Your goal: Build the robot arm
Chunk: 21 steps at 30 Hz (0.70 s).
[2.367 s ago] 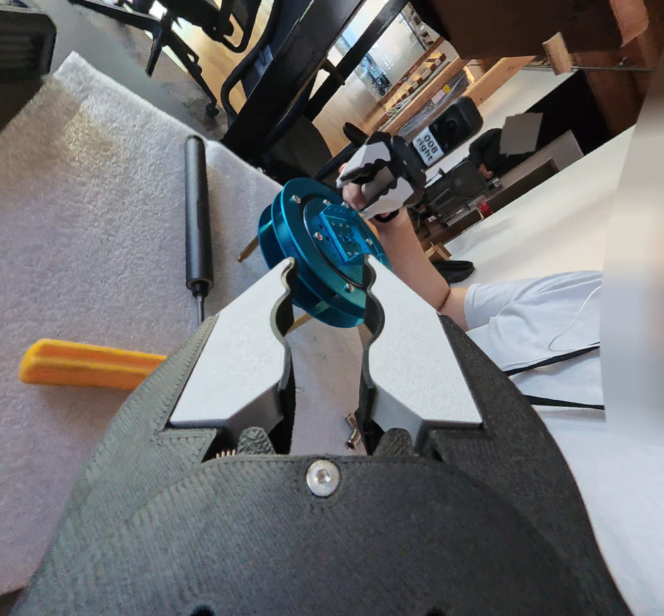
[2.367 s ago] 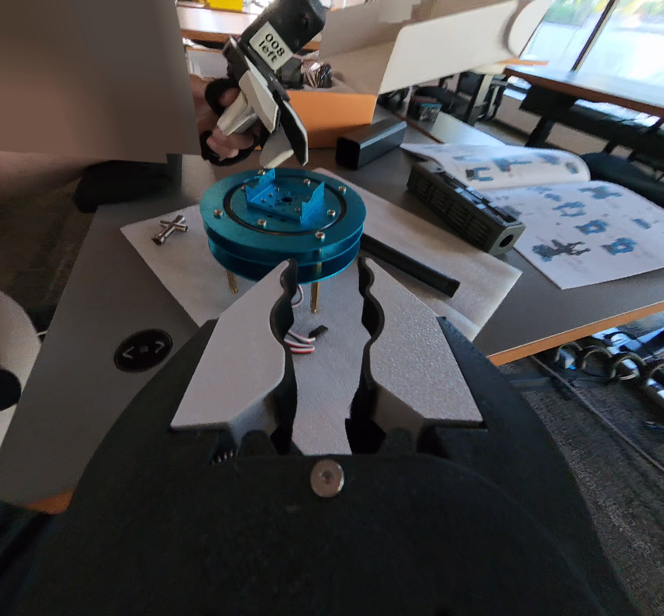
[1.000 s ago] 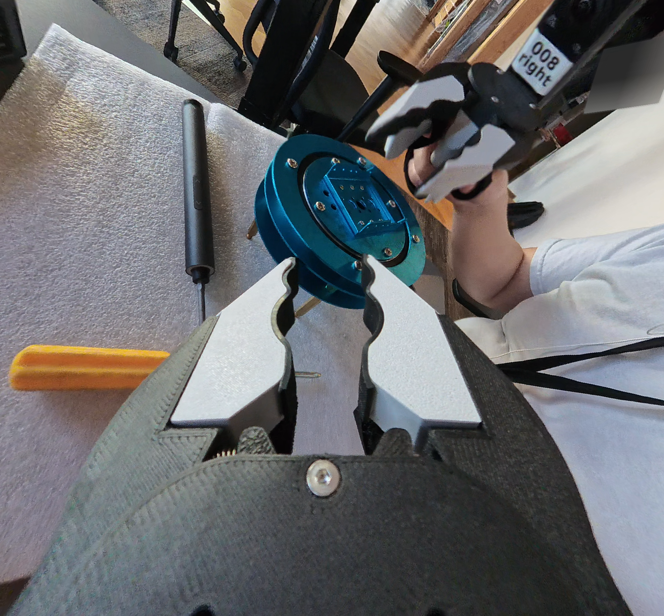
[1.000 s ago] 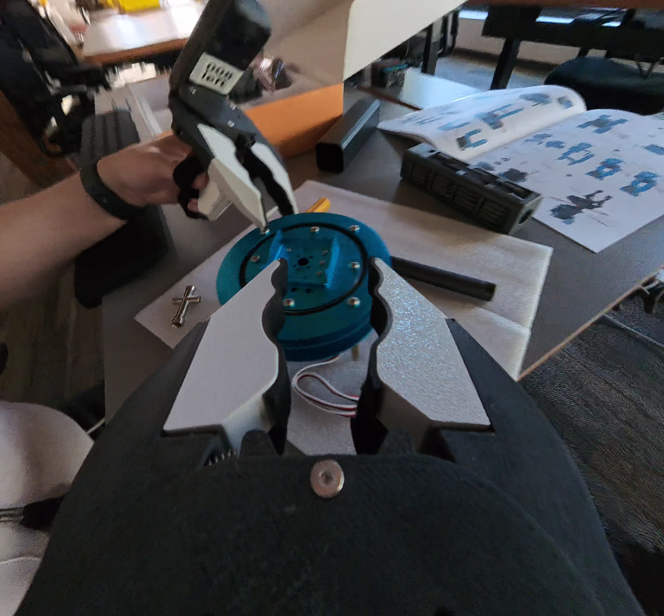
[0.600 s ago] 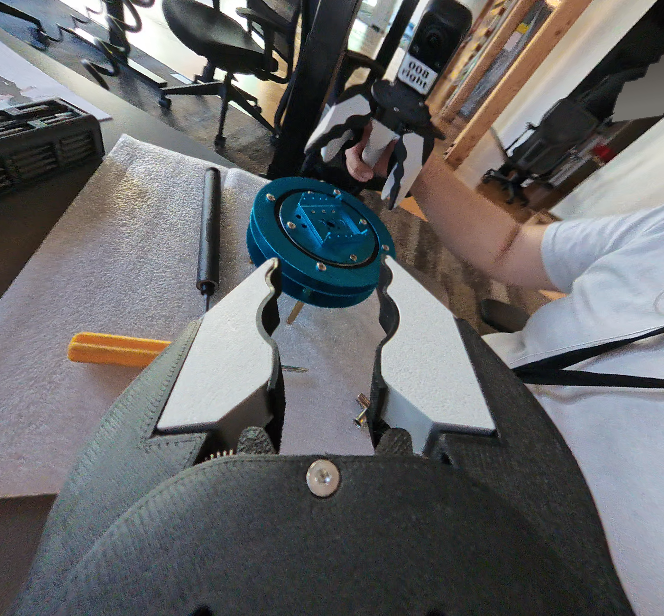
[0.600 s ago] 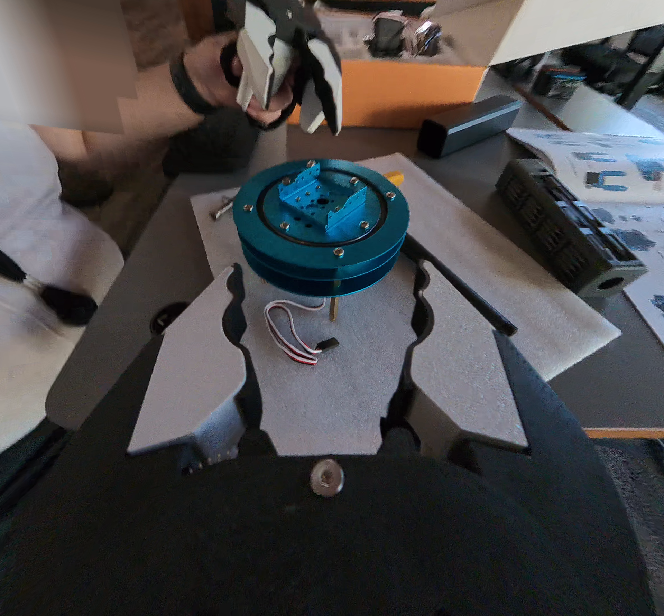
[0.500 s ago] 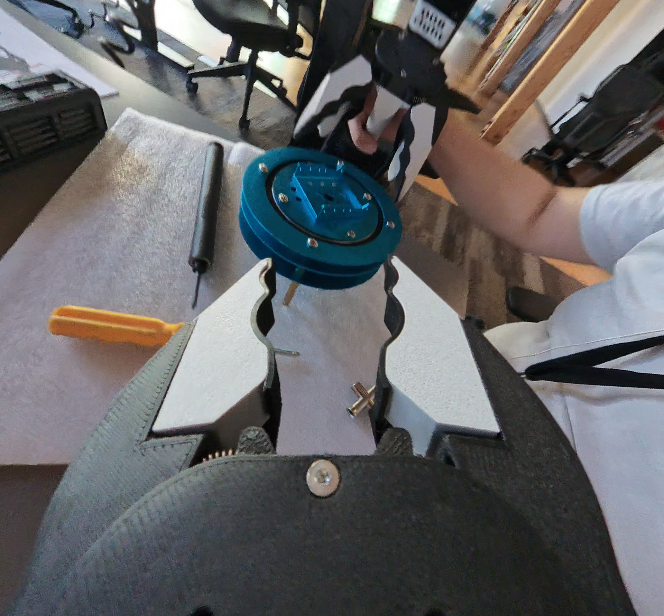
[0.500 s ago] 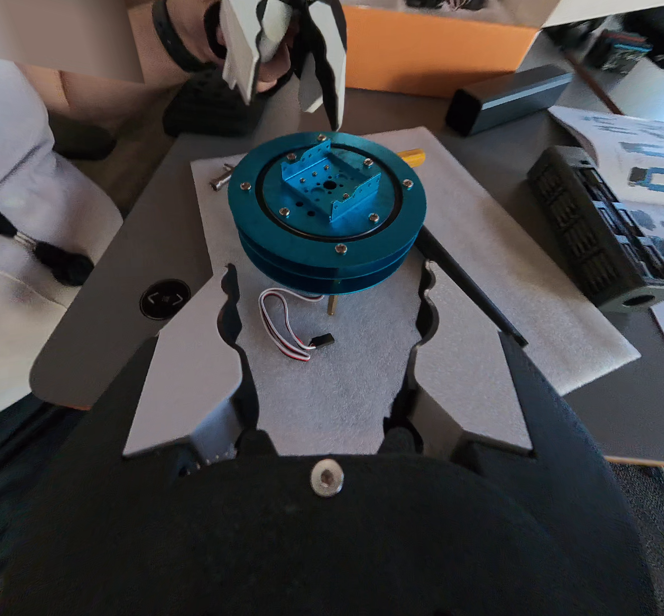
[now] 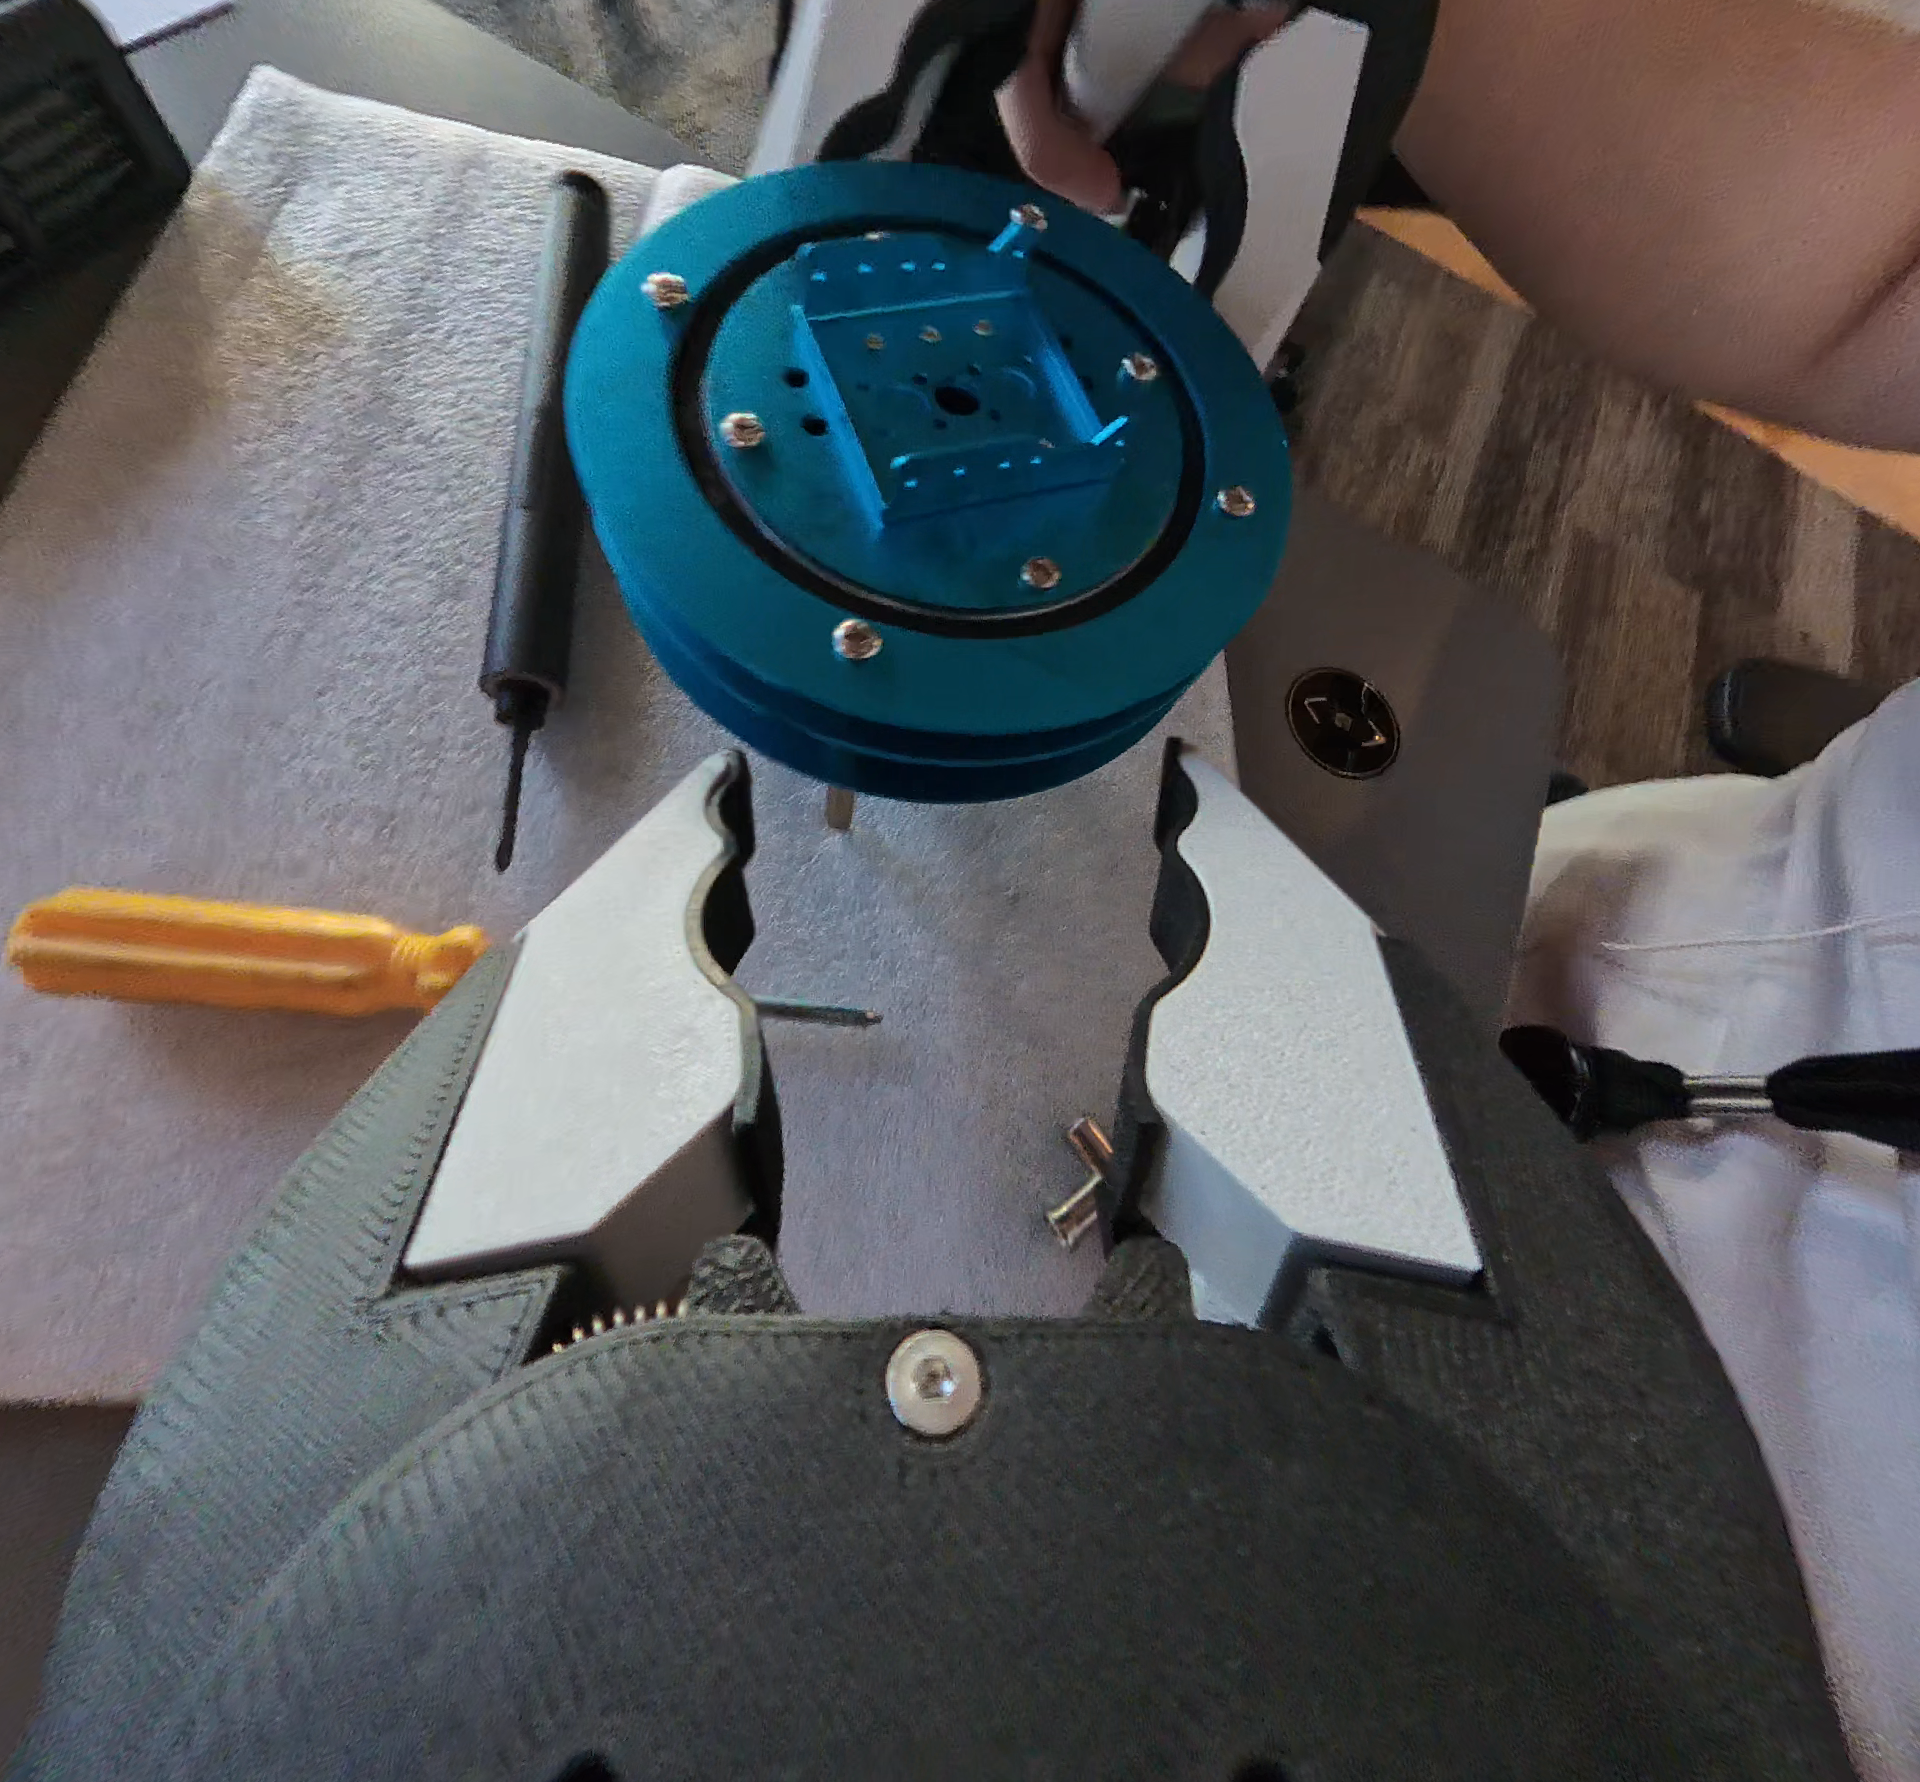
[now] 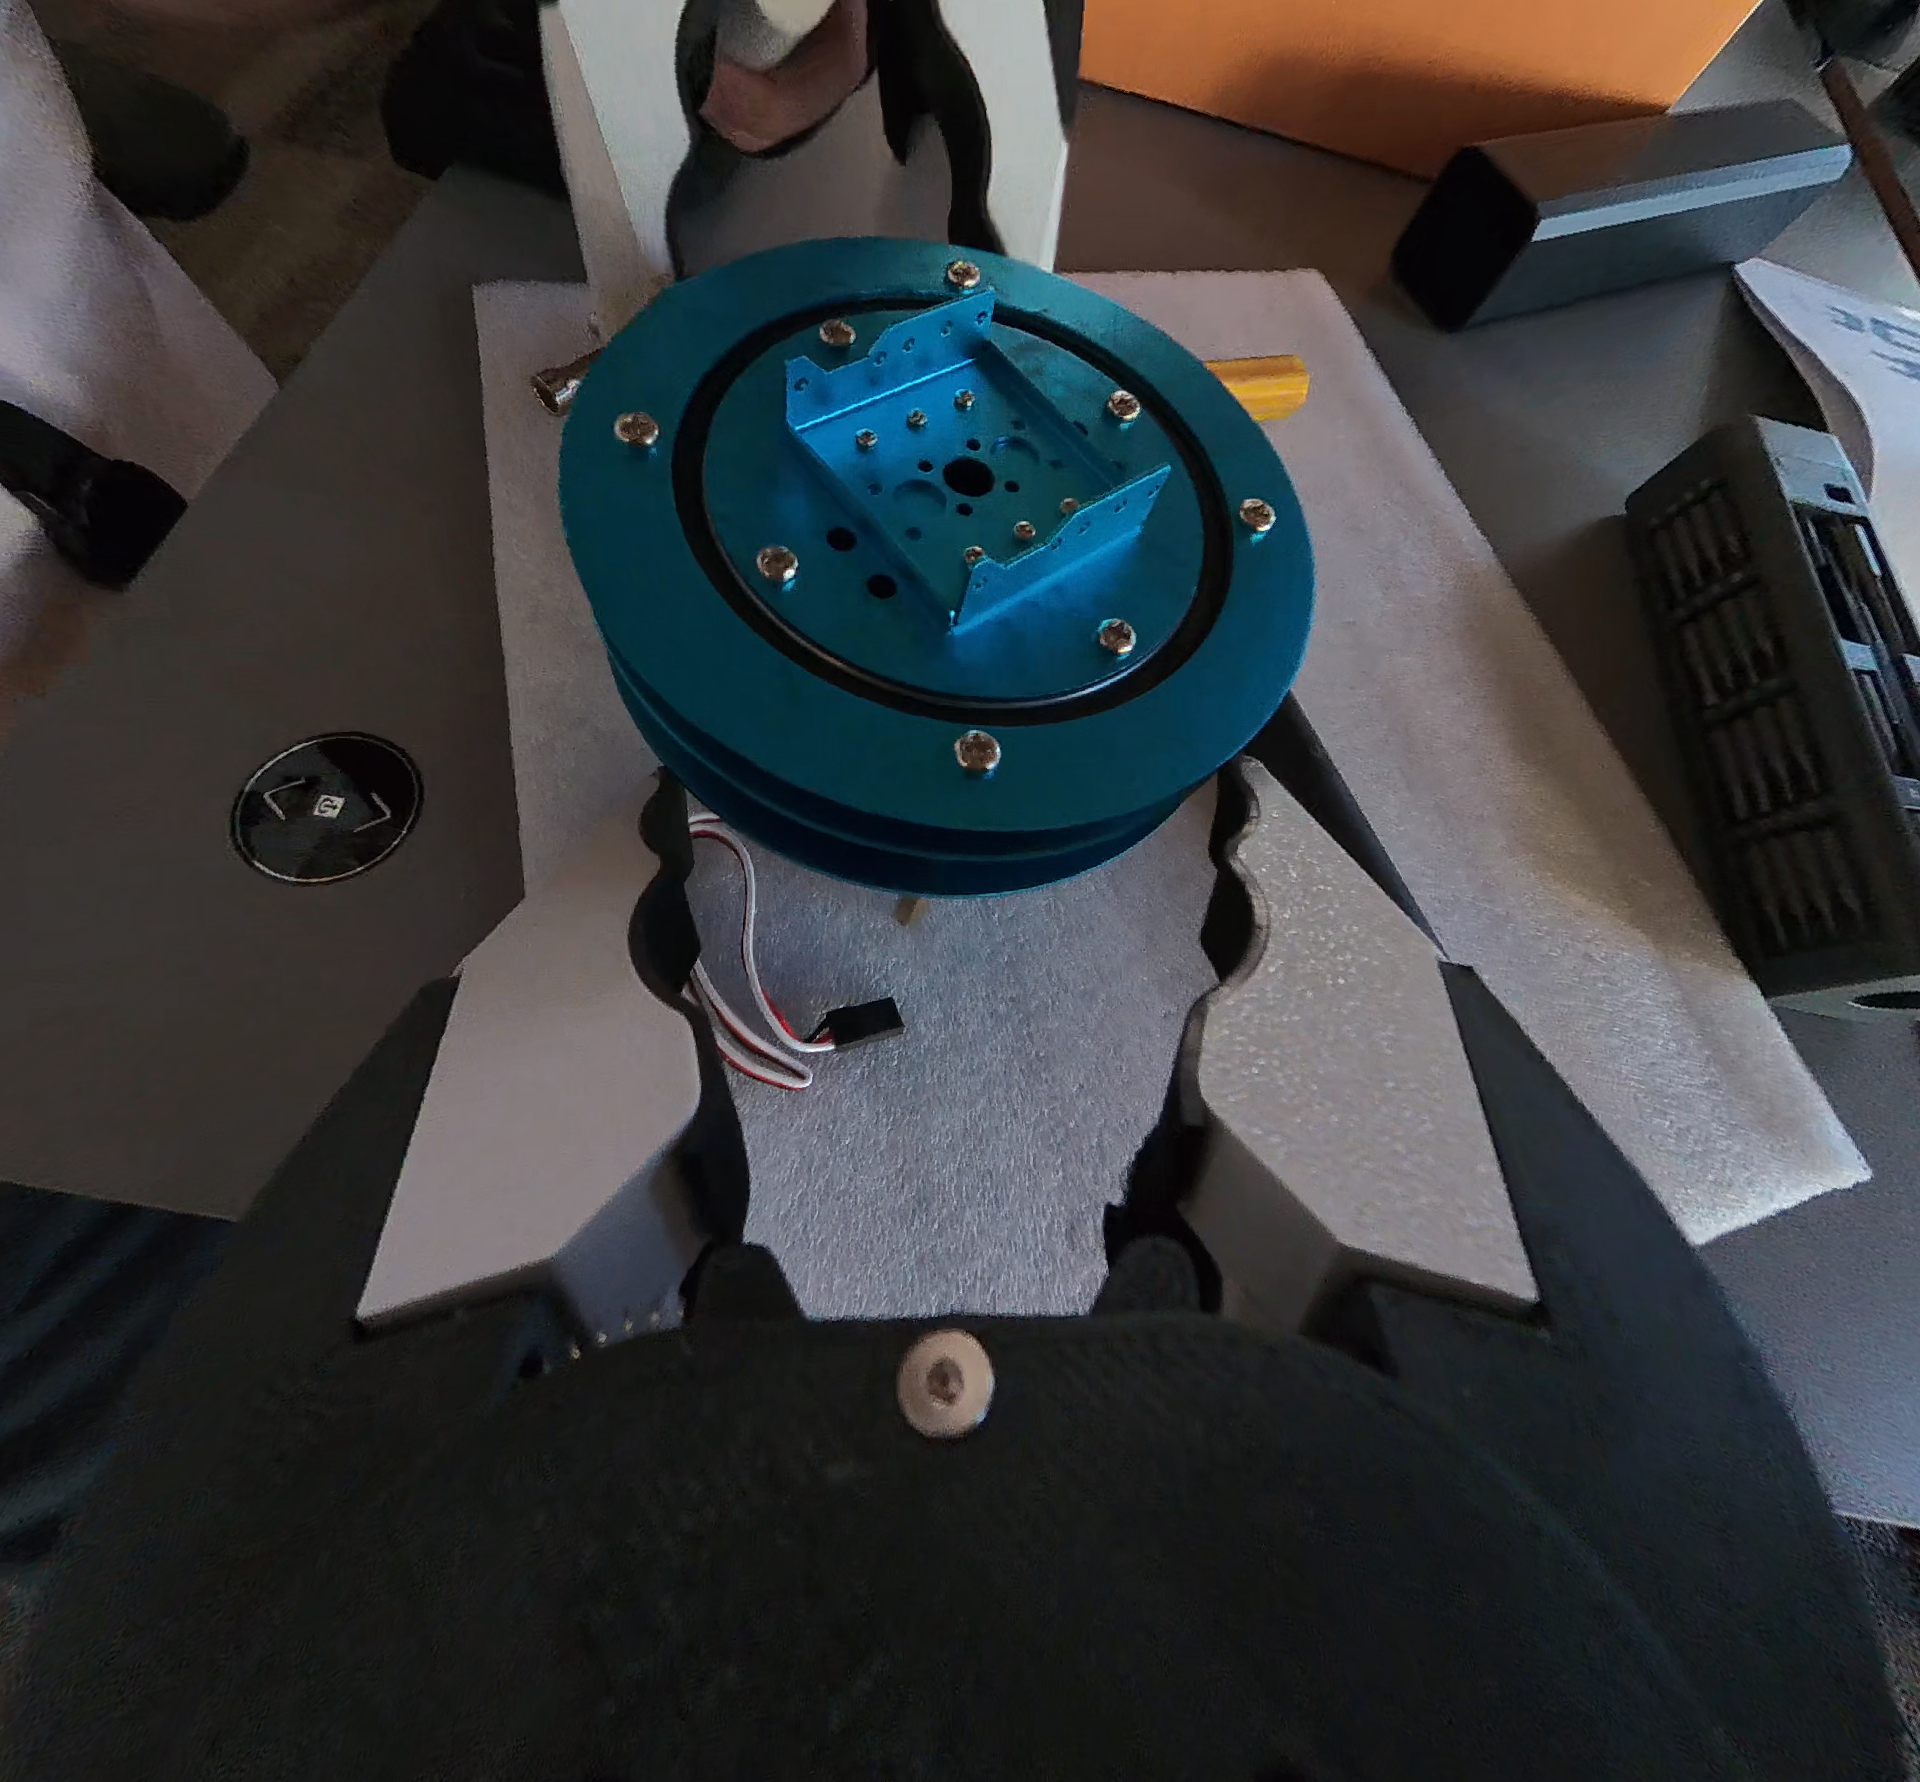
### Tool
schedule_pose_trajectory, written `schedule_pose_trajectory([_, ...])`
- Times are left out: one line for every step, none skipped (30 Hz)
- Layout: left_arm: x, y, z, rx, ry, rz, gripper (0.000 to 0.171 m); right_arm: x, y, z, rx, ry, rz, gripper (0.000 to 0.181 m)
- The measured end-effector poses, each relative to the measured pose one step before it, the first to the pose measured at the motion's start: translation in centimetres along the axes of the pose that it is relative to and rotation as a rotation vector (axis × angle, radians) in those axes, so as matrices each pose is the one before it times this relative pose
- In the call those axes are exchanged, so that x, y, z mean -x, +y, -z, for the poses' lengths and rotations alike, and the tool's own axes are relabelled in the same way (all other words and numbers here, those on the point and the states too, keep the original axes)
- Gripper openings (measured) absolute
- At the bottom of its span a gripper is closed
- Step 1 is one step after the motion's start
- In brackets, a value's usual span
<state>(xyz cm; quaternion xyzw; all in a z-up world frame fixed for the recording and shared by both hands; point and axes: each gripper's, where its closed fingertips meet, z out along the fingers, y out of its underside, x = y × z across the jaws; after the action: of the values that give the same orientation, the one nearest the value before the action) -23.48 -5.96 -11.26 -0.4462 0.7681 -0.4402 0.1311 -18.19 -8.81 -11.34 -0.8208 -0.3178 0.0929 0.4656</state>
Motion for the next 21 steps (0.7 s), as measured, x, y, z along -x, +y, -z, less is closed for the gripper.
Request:
schedule_pose_trajectory([0.18,-0.026,-0.195,0.00525,-0.0199,-0.0247,0.076,-0.074,0.037,0.008,-0.0002,0.0023,-0.0011,0.099])
schedule_pose_trajectory([0.122,-0.013,-0.055,0.00397,-0.0119,-0.018,0.075,-0.019,0.062,0.033,0.0052,0.0041,0.0008,0.099])
schedule_pose_trajectory([0.028,-0.011,-0.004,0.0019,-0.0005,-0.0032,0.074,0.001,-0.026,0.023,0.0048,0.0044,0.001,0.098])
schedule_pose_trajectory([0.004,0.009,0.022,0.0003,0.0028,0.0025,0.074,0.015,-0.01,0.002,0.012,0.0038,-0.0014,0.098])
schedule_pose_trajectory([-0.006,0.031,0.028,0.00118,0.004,0.0028,0.074,0.019,-0.04,-0.002,0.0156,0.0051,0.0012,0.098])
schedule_pose_trajectory([-0.004,0.039,0.062,0.00296,0.0061,0.0041,0.073,0.001,-0.057,0.002,0.0195,0.0061,0.001,0.098])
schedule_pose_trajectory([0.014,0.026,0.074,0.00491,0.0083,0.0061,0.073,0.017,-0.083,0.013,0.0224,0.0062,-0.0021,0.098])
schedule_pose_trajectory([0.011,0.026,0.073,0.00688,0.01,0.0044,0.073,0.025,-0.102,0.027,0.0211,0.0059,-0.0049,0.098])
schedule_pose_trajectory([0.002,0.024,0.066,0.00717,0.011,0.0013,0.073,0.048,-0.161,0.075,0.0158,0.0061,-0.0035,0.097])
schedule_pose_trajectory([-0.002,0.021,0.071,0.00583,0.0101,-0.0001,0.073,0.008,-0.205,0.075,0.009,0.008,-0.0016,0.097])
schedule_pose_trajectory([0.024,0.038,0.057,0.00548,0.0074,-0.0018,0.073,-0.009,-0.279,0.082,-0.0018,0.0092,0.0009,0.098])
schedule_pose_trajectory([0.027,0.056,0.061,0.00515,0.0064,-0.0037,0.074,0.004,-0.334,0.084,-0.0087,0.0081,0.0005,0.097])
schedule_pose_trajectory([0.008,0.016,0.094,0.00167,0.0075,-0.0042,0.073,-0.012,-0.338,0.104,-0.0113,0.0065,-0.003,0.098])
schedule_pose_trajectory([-0.015,-0.027,0.105,-0.00347,0.0103,-0.0017,0.073,0.005,-0.312,0.117,-0.0107,0.0046,-0.0083,0.097])
schedule_pose_trajectory([-0.039,-0.072,0.121,-0.00755,0.0152,0.0033,0.073,0.027,-0.255,0.104,-0.0073,0.0014,-0.013,0.097])
schedule_pose_trajectory([-0.063,-0.074,0.12,-0.00944,0.0194,0.0072,0.072,0.051,-0.174,0.057,-0.0035,-0.0009,-0.0171,0.098])
schedule_pose_trajectory([-0.033,-0.04,0.071,-0.00822,0.0186,0.0084,0.072,0.028,-0.061,0.015,0.0003,0.0013,-0.0173,0.097])
schedule_pose_trajectory([0.021,0.025,0.009,-0.00295,0.0126,0.0041,0.072,0.015,-0.005,-0.033,0.0046,0.0068,-0.0107,0.098])
schedule_pose_trajectory([0.042,0.119,-0.037,0.00328,0.0071,-0.0041,0.072,0.053,0.035,-0.043,0.0082,0.0103,-0.0056,0.097])
schedule_pose_trajectory([0.046,0.143,-0.044,0.00523,0.0058,-0.0072,0.071,0.06,0.098,-0.076,0.0127,0.0133,-0.0043,0.097])
schedule_pose_trajectory([0.051,0.077,0.001,0.00265,0.0069,-0.0048,0.071,0.076,0.092,-0.042,0.0118,0.0143,-0.0108,0.097])
